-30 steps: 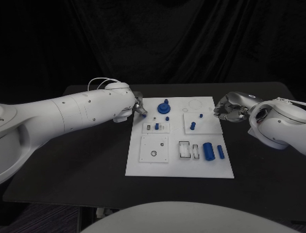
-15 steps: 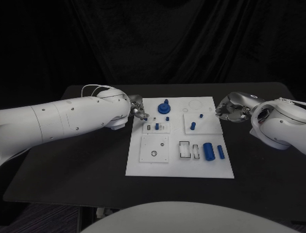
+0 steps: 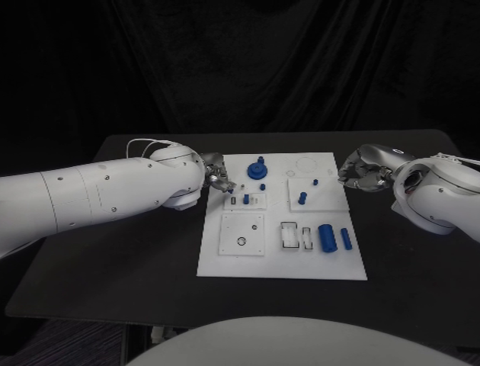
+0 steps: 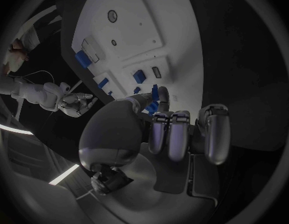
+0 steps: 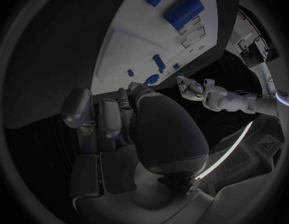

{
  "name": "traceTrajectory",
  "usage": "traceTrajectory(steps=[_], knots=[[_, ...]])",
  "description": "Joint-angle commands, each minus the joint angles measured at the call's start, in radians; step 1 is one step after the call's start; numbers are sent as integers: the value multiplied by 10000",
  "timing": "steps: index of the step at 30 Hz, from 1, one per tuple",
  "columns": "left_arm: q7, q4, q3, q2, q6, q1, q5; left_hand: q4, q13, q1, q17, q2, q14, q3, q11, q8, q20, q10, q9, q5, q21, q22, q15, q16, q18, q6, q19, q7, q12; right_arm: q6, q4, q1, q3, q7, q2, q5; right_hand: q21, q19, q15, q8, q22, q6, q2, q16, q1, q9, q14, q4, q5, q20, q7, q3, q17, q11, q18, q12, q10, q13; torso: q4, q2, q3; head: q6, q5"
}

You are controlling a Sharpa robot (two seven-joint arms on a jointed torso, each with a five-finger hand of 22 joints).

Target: Assemble the parts on the task board

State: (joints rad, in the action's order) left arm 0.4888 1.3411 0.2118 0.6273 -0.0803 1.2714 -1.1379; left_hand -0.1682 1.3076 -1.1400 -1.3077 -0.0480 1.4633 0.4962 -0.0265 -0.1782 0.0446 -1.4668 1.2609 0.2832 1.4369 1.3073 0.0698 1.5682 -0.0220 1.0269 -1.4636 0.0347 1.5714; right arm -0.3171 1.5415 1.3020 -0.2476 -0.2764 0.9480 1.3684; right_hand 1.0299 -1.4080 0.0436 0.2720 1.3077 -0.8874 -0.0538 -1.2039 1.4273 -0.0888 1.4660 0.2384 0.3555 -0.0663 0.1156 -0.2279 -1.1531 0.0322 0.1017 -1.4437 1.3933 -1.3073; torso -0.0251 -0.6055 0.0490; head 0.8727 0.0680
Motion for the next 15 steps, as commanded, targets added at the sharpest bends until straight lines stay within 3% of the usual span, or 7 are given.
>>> traceTrajectory(steps=[1, 8, 15], knots=[[-8, 74, -5, 19, -246, -101, 20, -35, 2632, 103, -2631, -1, 1075, 21, -33, -20, -66, -1040, 18, -63, 10, 2194, 55, 26, -113, -89, -285, 21, -6, 34, 3, -19, 8, -139, 5, 0, -59, 57, -22, 52, 306, -74, 21, 52, 3, 15, 110, 0, 38, 21, 24, -53, 8, 5, 96, 46, -46, -395, 7, -13, -10, -1, 10], [30, 78, -5, 20, -287, -284, 20, -47, 2632, 129, -2631, 8, 1075, 27, -31, -21, -65, -1040, 22, -93, 11, 2194, 54, 26, -112, -92, -286, 23, -6, 47, 4, -19, 8, -133, 10, -48, -59, 57, -22, 52, 306, -74, 21, 52, 3, 15, 110, 0, 38, 21, 24, -53, 8, 5, 96, 46, -46, -395, 19, -21, -6, -1, 21], [45, 48, -5, -5, -281, -355, 20, -54, 2632, 143, -2631, 18, 1075, 31, -31, -26, -65, -1040, 25, -101, 16, 2196, 54, 26, -111, -86, -289, 23, -6, 57, 4, -19, 8, -137, 18, -81, -49, 53, -22, 51, 312, -72, 10, 53, 0, 18, 108, -1, 38, 21, 27, -52, 9, 7, 93, 42, -42, -402, 15, -18, 0, -1, 53]])
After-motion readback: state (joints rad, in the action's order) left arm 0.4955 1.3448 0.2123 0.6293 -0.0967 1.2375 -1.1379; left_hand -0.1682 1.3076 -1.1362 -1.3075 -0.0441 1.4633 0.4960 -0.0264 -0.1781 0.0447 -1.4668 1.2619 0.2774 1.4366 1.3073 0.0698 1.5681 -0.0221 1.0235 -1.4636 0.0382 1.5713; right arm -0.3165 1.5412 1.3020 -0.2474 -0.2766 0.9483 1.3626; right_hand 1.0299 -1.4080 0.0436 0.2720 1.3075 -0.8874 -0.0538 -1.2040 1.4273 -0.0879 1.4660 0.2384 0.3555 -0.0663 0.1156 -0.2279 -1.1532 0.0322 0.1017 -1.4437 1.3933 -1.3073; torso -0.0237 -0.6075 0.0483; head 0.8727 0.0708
